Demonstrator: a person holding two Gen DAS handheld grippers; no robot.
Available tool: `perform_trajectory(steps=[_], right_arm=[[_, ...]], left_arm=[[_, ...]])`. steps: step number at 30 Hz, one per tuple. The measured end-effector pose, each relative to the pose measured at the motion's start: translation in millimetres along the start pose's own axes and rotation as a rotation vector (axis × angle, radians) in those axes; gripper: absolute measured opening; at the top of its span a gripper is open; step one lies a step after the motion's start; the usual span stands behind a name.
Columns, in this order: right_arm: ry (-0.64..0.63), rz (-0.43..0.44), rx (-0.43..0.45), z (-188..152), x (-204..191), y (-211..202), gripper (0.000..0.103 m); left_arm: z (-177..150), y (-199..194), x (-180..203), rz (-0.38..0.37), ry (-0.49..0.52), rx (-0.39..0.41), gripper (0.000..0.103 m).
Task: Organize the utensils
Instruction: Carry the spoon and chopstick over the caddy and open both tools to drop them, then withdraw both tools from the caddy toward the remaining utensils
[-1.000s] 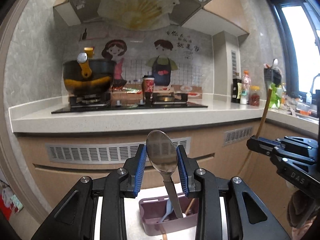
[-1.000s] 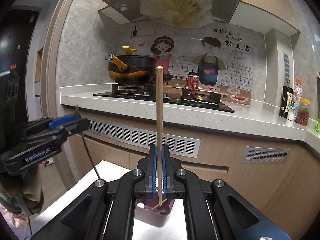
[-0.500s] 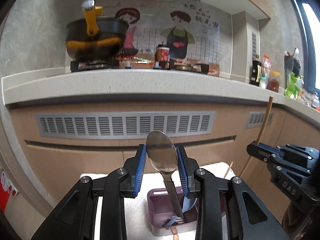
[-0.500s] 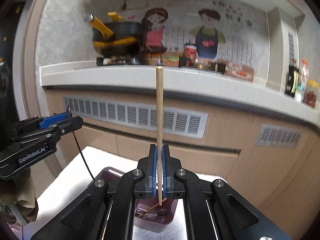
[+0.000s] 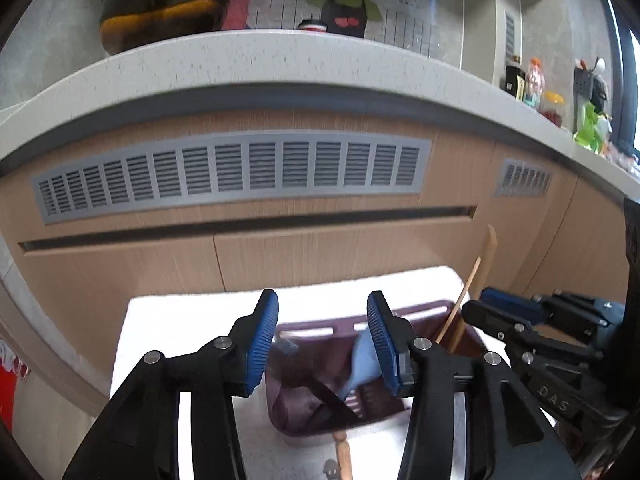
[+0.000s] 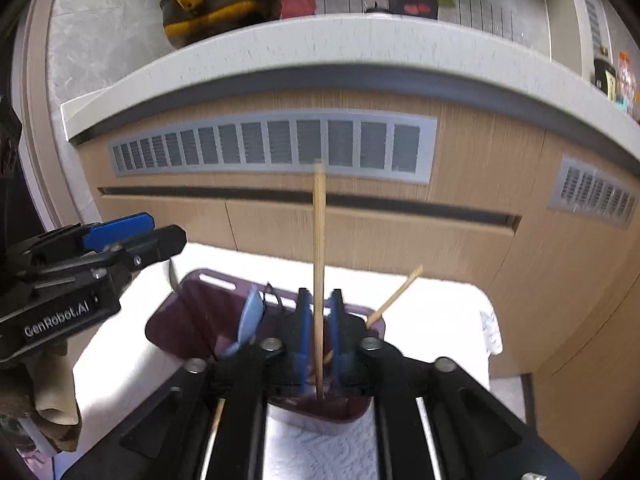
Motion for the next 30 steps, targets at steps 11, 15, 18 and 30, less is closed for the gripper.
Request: perform_trajectory(steps=[11, 15, 18, 30], right_arm=[[0.003, -0.083, 0.030, -41, 15, -46, 0.072], [-0.007, -0.094, 0.019, -63, 10, -64, 0.086], [-0.033, -0.118, 0.015, -83, 5, -73, 0.093], [-0.066, -0.154, -0.106, -162, 1, -87, 0.096]], left_arm=[[-45, -45, -16, 0.011, -0.072, -0.018, 0.066], [-82, -56, -18, 0.017, -0.080, -0.074, 0.072], [-113, -59, -19, 0.014, -0.092, -0.138, 0.072], [-196, -74, -16, 0.034, -0.068, -0.294, 0.076]])
Point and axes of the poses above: each gripper's, at about its wrist camera, not at the fingertips, and y roughly the way its jaws point, x to its right, z to its top, the point moved 5 cm from there along y, roughly the way its jaws point, and after that the axes turned 9 degrees about z, right-handed, at the moved point
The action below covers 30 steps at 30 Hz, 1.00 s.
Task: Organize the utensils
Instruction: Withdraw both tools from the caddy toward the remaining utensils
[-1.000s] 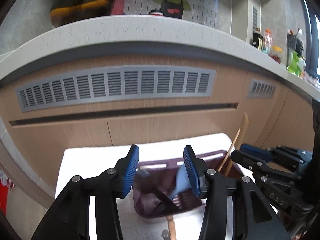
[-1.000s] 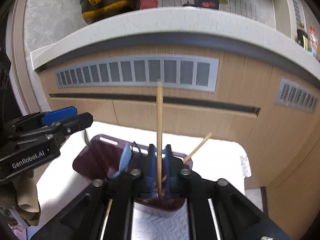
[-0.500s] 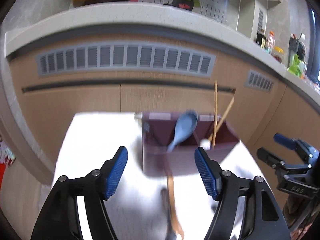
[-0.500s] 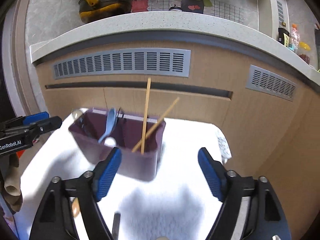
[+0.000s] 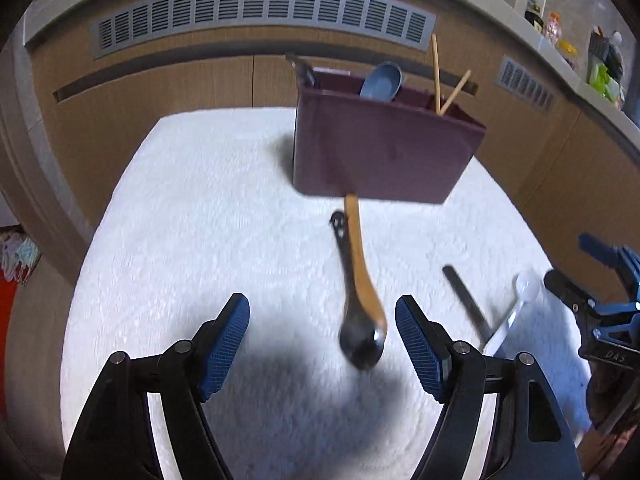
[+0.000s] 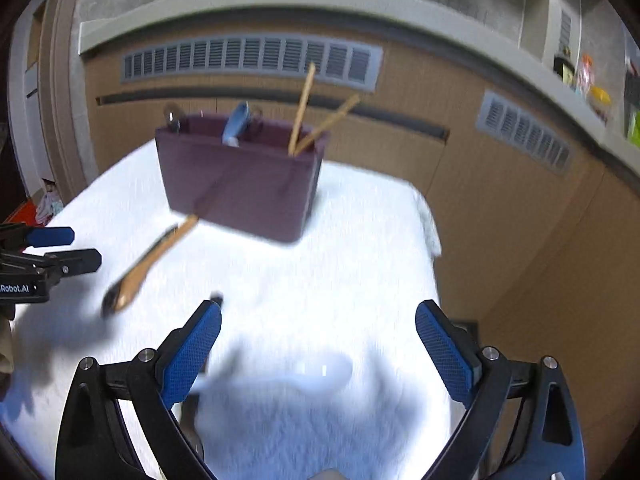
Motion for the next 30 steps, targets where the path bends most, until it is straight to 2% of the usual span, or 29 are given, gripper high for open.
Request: perform_trajectory(steps=[7, 10, 13, 15, 16, 24, 30], right_arm=[[0.161, 0.049, -0.134, -36, 13, 18, 0.096], [0.211, 0.035, -0.176, -40, 17, 34, 0.081], [0.284, 0.067, -0.203, -34, 15, 45, 0.081], [0.290, 0.063, -0.204, -28, 9, 51, 0.080], [0.289, 0.059, -0.200, -24, 4, 53, 0.078], [0.101, 0.193, -0.206, -12, -52, 73, 0.076], [-0.024, 0.199, -0.224, -29, -65, 53, 0.077]], left_arm=[[0, 2, -5, 0.002, -0.032, -0.015, 0.077], [-2, 2, -5, 0.007, -0.031, -0.015, 0.077], [-1, 3, -4, 0.010, -0.031, -0.018, 0.079], [-2, 4, -2, 0.006, -0.027, -0.022, 0.080], [-3, 5, -1, 0.003, -0.024, -0.025, 0.080], [-7, 10, 3, 0.009, -0.010, -0.045, 0.080], [-9, 17, 6, 0.015, 0.001, -0.062, 0.080]])
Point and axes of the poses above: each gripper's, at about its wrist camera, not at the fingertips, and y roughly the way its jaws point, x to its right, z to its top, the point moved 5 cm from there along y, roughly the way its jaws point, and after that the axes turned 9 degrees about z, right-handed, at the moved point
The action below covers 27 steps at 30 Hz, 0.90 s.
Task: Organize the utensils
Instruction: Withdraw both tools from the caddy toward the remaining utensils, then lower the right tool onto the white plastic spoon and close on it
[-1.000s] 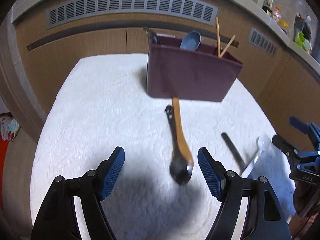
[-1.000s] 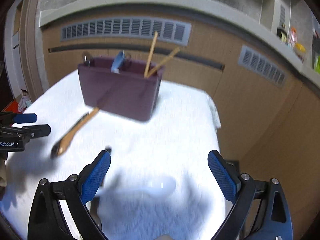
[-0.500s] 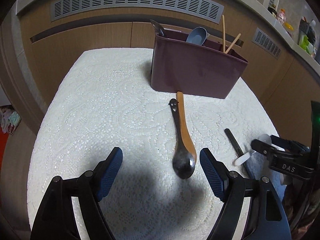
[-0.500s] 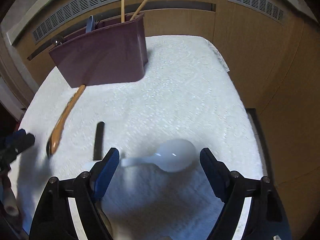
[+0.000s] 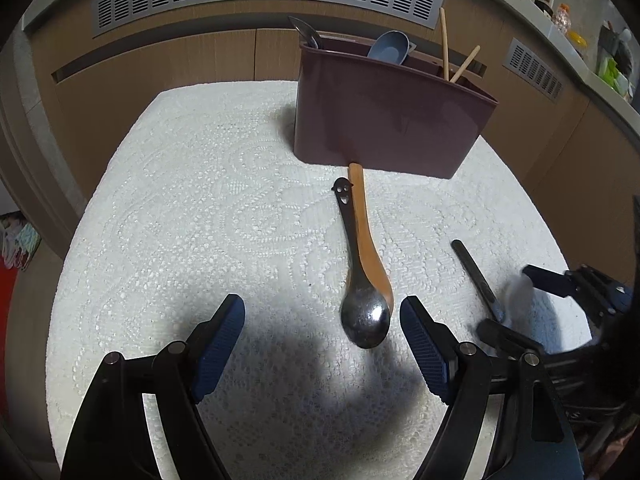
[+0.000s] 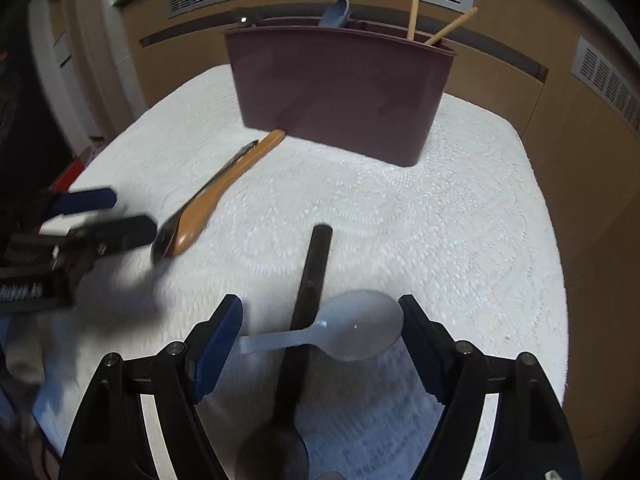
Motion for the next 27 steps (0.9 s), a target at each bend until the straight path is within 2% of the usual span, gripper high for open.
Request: perform_trajectory(steps=[6, 9, 13, 15, 17, 19, 20, 22, 25, 27], right_arm=[[-0.018, -0.121, 0.034, -20, 28, -31, 0.081], [0.056, -0.137, 0.066, -21, 49, -48, 0.081], [0.208, -0.002, 0.058, -27, 59, -59, 0.081], [0.230, 0.085, 0.023, -32, 50, -58, 0.076], [0.233, 0.174, -0.024, -37, 37, -57, 0.065], [0.237, 0.231, -0.059, -41, 24, -51, 0.064], [0.238, 0.268, -0.079, -42, 17, -46, 0.059], [0.247, 0.277, -0.098, -43, 12, -39, 0.052], [0.302, 0.243, -0.089, -32, 17, -23, 0.052], [0.316, 0.189, -0.055, -20, 22, -17, 0.052]], left_arm=[[-1, 1, 3, 0.006, 0.009, -0.009, 0.080], [1, -3, 4, 0.002, 0.013, 0.001, 0.080], [1, -8, 2, 0.000, 0.012, 0.011, 0.080], [1, -10, -1, -0.002, 0.007, 0.015, 0.080], [2, -13, -5, 0.000, -0.004, 0.023, 0.080], [3, -16, -8, -0.001, -0.014, 0.028, 0.081], [3, -18, -10, 0.000, -0.018, 0.032, 0.082], [4, -20, -12, 0.004, -0.020, 0.037, 0.083], [4, -22, -14, 0.005, -0.020, 0.040, 0.084], [3, -21, -15, 0.006, -0.023, 0.038, 0.084]])
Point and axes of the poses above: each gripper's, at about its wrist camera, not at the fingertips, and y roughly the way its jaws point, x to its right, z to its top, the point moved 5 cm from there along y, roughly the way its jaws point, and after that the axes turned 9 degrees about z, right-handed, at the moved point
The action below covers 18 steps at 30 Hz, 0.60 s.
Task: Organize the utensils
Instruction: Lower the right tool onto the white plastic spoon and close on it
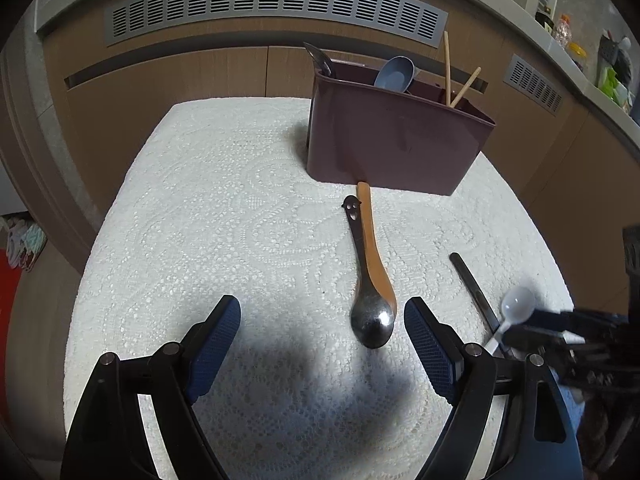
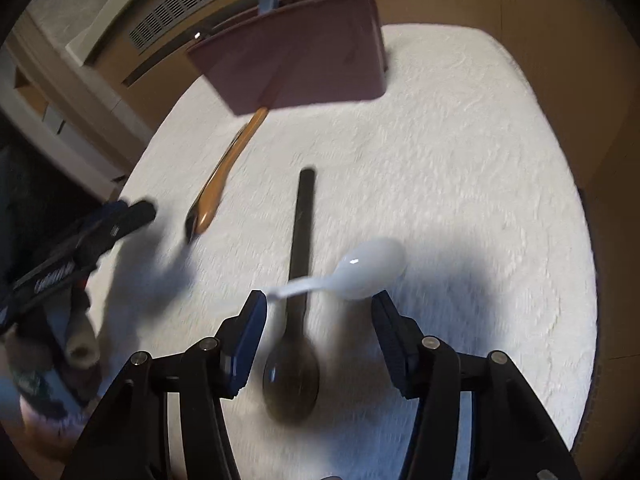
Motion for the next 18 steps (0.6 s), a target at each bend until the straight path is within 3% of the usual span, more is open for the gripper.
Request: perform_trajectory(steps=[7, 12, 14, 18], right_arm=[[-0.016, -0.095, 0.047, 28, -5, 20, 0.053], [-0.220, -0.228, 0.054, 26, -30, 35, 0.055], [-0.316, -0.255, 0.064, 22, -39, 34, 0.064], [-0.342, -0.261, 0.065, 16, -31, 21, 0.078]], left_arm=[[-3, 7, -4, 0.000, -0.014, -0.021, 0.084], [-7, 8, -2, -0.004, -0.009, -0.034, 0.084], [-10, 8, 1, -0.018, -0.003, -0.037, 0.084], [-17, 9, 13, -0.051, 0.031, -0.038, 0.084]])
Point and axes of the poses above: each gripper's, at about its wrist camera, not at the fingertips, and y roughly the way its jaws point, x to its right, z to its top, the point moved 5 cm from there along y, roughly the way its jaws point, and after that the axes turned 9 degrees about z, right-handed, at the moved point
